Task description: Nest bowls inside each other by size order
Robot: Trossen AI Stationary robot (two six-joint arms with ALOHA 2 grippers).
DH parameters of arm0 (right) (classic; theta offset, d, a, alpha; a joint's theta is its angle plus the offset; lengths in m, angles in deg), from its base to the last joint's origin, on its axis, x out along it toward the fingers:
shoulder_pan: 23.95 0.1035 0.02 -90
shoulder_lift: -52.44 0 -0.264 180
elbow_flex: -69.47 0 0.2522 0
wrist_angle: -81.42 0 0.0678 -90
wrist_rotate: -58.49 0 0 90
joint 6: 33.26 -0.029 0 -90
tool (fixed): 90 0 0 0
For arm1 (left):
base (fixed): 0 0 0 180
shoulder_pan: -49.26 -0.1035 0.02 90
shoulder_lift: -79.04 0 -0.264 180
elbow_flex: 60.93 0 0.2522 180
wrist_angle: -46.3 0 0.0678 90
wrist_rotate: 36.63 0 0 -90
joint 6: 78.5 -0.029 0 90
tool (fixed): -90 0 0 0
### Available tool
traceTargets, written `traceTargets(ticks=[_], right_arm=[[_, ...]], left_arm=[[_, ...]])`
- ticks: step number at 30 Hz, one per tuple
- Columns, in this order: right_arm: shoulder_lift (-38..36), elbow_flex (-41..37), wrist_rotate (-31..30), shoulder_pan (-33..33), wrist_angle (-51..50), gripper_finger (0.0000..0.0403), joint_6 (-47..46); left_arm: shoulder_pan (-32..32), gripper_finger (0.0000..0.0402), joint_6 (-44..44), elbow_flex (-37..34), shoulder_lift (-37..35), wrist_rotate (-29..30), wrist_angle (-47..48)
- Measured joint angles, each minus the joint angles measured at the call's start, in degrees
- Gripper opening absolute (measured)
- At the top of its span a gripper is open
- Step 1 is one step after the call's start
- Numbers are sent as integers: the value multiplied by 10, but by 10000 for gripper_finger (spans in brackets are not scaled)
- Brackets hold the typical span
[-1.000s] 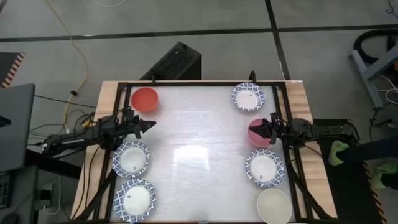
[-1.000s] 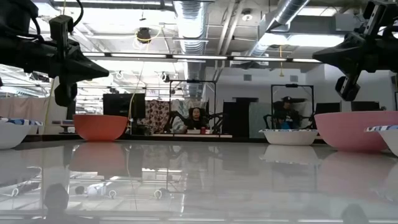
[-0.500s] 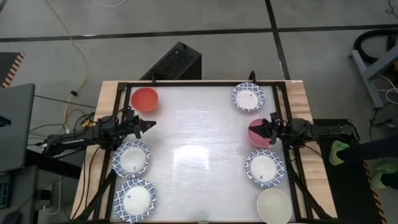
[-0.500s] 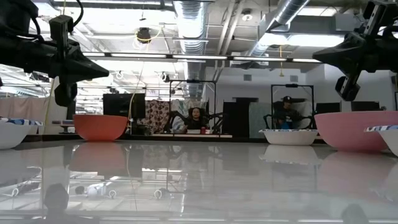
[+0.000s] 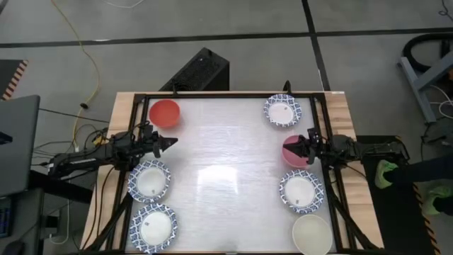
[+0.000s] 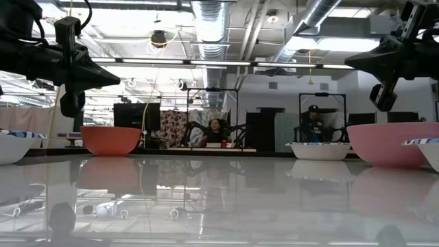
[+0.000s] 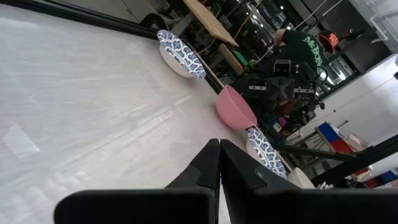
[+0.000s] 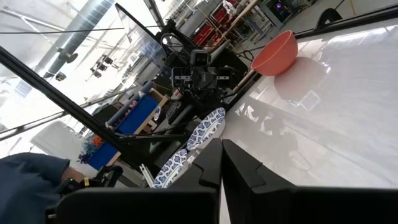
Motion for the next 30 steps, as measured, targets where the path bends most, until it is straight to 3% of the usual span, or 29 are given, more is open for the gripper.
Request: traceTargets(ticks=[5, 11, 30], right_arm=[[0, 0, 0, 0, 0, 33, 0], [0, 0, 0, 0, 0, 33, 0], [0, 0, 0, 0, 0, 33, 0]], left_arm=[[0, 0, 0, 0, 0, 1, 0], [0, 0, -42, 0, 0, 50, -7], [0, 0, -100, 0, 0, 50, -7]])
